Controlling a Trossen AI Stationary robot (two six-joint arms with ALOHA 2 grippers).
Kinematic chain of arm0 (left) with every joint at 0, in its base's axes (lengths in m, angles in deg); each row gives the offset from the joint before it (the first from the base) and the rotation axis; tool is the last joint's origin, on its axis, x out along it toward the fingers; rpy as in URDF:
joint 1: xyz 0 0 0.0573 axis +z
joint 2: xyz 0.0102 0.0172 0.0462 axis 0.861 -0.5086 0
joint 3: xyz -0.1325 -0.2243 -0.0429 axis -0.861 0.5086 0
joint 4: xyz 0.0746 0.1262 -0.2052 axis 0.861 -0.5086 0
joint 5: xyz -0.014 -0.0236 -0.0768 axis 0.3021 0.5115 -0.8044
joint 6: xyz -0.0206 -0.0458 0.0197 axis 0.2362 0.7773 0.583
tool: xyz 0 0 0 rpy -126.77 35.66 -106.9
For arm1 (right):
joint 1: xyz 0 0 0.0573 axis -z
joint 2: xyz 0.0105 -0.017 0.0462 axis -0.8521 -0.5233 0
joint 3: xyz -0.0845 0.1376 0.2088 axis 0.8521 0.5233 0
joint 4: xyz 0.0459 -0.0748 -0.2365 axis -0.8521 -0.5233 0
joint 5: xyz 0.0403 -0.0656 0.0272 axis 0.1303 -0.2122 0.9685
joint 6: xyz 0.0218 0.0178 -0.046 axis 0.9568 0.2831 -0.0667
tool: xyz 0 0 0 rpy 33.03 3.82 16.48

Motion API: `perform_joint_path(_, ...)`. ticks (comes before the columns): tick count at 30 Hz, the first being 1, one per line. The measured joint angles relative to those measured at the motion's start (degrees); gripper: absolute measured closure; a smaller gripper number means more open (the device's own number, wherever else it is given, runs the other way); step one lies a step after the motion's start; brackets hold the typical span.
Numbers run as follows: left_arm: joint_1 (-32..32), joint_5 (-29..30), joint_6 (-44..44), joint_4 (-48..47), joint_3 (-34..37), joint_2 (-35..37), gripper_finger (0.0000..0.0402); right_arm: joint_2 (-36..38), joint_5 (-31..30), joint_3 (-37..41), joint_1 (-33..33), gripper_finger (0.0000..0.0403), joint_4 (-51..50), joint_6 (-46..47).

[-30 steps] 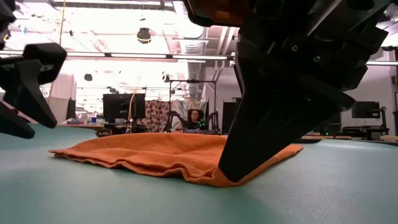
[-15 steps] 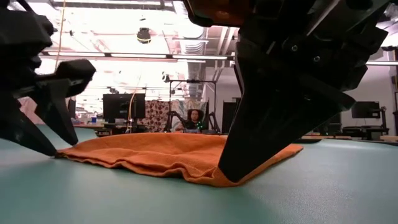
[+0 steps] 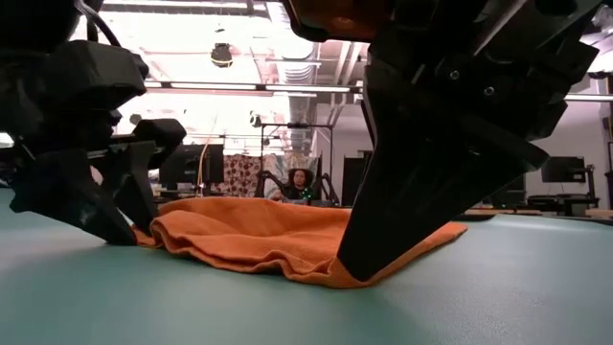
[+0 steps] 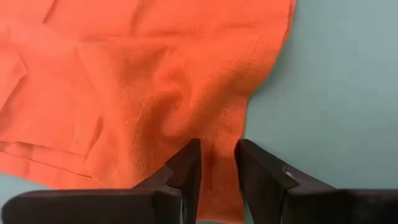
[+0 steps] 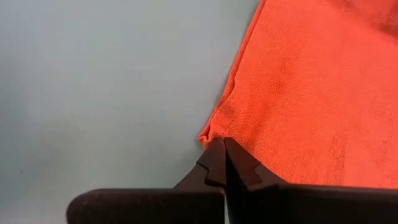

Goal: Roll towel into tight, uniform cylinder
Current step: Roll the orange towel

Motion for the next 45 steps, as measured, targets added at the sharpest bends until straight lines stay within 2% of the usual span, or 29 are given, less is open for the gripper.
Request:
perform_joint_path(3, -0.50, 0.13, 2.78, -1.49, -0.11, 0.09, 0.0321, 0.00, 0.00, 0.00, -0.02, 0.0393, -0.08, 0.05)
perform_joint_path(7, -0.57, -0.66, 5.07, -1.89, -0.14, -0.02, 0.0378, 0.00, -0.02, 0.01, -0.02, 0.0393, -0.08, 0.05)
perform_joint_path(9, -0.57, -0.83, 5.87, -1.69, -0.14, -0.04, 0.0394, 0.00, -0.39, 0.00, -0.10, 0.0393, 0.11, 0.03)
perform_joint_path(15, -0.82, 0.14, 10.80, -1.66, -0.41, -0.02, 0.0400, 0.22, -3.08, -2.31, -1.03, 0.0393, -3.18, -0.48)
perform_joint_path(21, -2.55, 3.43, 14.69, -2.01, -1.16, -0.36, 0.0401, 0.85, -9.18, -5.64, -2.82, 0.0385, -9.62, -0.56)
perform_joint_path(24, -3.36, 4.30, 16.25, -2.25, -1.39, -0.47, 0.0401, 0.85, -10.66, -5.66, -3.33, 0.0376, -8.40, -1.46)
perform_joint_path(30, -4.13, 5.91, 17.65, -2.36, -1.39, -0.57, 0.0401, 0.46, -9.24, -5.09, -2.89, 0.0323, 0.38, -6.64)
perform_joint_path(38, -4.17, 6.23, 17.72, -2.48, -1.41, -0.59, 0.0401, -0.85, -10.44, -4.46, -2.13, 0.0204, -2.20, -4.51)
perform_joint_path(41, -4.17, 6.23, 17.74, -2.49, -1.41, -0.59, 0.0401, -0.81, -9.49, -4.16, -1.65, 0.0191, -1.96, -3.76)
perform_joint_path(45, -4.17, 6.26, 17.94, -2.49, -1.41, -0.59, 0.0402, -0.81, -7.35, -4.10, -1.58, 0.0195, -1.74, -3.55)
